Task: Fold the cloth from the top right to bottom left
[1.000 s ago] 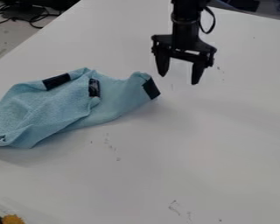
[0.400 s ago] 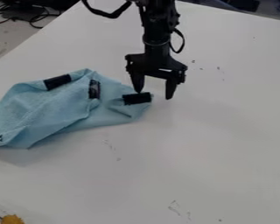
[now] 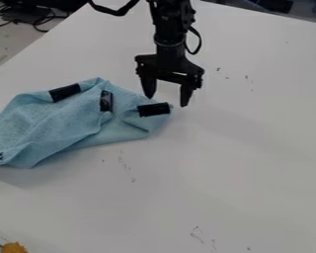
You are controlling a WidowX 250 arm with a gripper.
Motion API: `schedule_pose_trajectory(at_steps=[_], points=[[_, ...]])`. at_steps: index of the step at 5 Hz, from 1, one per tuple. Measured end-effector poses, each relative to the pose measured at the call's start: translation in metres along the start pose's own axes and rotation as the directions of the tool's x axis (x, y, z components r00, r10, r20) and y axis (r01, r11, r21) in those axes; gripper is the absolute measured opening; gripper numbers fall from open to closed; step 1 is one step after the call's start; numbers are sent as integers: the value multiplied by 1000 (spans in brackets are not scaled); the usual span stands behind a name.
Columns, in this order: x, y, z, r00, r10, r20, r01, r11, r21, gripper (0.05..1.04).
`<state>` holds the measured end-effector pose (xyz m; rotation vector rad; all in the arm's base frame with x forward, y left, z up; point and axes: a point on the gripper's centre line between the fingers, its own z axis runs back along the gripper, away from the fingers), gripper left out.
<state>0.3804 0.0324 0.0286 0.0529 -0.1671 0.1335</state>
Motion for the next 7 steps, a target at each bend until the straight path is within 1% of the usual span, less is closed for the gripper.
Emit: schedule_pose_trajectory(at_steps=[1, 2, 3, 4, 5, 6, 7], points=[[-1, 7, 0, 1000, 4, -7, -4, 1000, -1, 999], [-7, 11, -7, 1000, 27, -15, -28, 999, -28, 999], [-17, 11, -11, 998, 27, -48, -29, 999, -36, 948], [-19, 9, -11, 998, 29, -61, -32, 999, -43, 655], [-20, 11, -11, 998, 18, -68, -21, 999, -40, 356], [-14, 12, -5, 998, 8, -66, -9, 1000, -28, 156], [-9, 14, 1, 998, -7, -69, 7, 1000, -4, 62]])
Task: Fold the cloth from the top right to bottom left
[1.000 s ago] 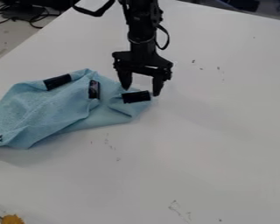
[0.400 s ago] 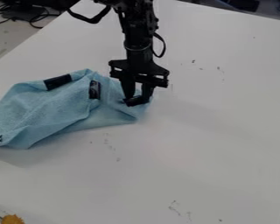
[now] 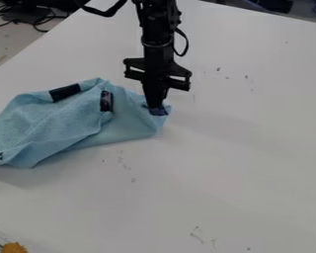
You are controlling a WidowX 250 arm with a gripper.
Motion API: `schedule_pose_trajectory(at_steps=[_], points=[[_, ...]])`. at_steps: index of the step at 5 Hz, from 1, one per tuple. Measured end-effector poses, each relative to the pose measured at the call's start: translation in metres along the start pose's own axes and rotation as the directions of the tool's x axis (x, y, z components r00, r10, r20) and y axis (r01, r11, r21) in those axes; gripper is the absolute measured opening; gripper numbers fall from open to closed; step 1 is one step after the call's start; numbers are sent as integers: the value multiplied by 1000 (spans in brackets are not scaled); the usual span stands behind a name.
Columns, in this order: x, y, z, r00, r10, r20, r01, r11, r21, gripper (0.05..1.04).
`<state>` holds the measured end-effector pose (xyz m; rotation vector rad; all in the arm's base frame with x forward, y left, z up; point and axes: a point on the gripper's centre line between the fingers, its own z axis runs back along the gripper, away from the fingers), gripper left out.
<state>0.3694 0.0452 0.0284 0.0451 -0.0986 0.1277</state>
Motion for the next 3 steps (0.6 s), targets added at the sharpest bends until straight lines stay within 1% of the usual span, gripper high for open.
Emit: schedule_pose_trajectory(at_steps=[1, 2, 3], points=[[-2, 8, 10, 1000, -3, -12, 3, 999, 50, 53], [0, 27, 50, 998, 24, 54, -29, 995, 91, 53], [-21, 66, 68, 991, 107, 77, -115, 987, 114, 53]])
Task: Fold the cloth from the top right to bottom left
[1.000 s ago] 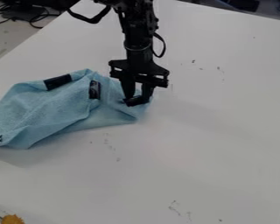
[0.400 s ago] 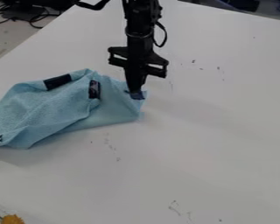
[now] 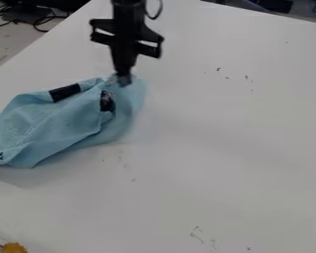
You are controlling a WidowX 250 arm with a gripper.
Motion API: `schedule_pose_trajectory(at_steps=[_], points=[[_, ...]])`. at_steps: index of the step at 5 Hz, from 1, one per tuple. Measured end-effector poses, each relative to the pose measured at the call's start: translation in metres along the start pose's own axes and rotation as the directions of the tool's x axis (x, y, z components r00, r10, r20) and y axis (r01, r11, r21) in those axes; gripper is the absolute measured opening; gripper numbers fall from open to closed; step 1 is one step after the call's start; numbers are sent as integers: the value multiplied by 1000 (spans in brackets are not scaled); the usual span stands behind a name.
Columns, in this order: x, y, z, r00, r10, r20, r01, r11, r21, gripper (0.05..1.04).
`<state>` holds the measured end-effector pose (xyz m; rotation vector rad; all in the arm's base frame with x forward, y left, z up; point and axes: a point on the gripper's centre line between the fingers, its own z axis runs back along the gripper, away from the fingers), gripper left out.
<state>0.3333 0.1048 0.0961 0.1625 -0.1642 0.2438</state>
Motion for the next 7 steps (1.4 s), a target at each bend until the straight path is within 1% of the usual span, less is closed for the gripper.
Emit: schedule_pose_trajectory(at_steps=[1, 2, 3, 4, 5, 6, 7], points=[[-16, 33, 4, 998, 58, -2, -58, 998, -7, 53], [-43, 71, -11, 989, 144, -20, -144, 989, -25, 53], [-69, 91, -21, 983, 183, -32, -184, 982, -46, 52], [-91, 107, -33, 972, 231, -46, -234, 970, -67, 76], [-90, 105, -36, 975, 215, -49, -218, 973, -76, 226], [-71, 100, -33, 990, 132, -58, -136, 987, -81, 483], [-50, 90, -30, 998, 40, -42, -43, 996, -74, 791]])
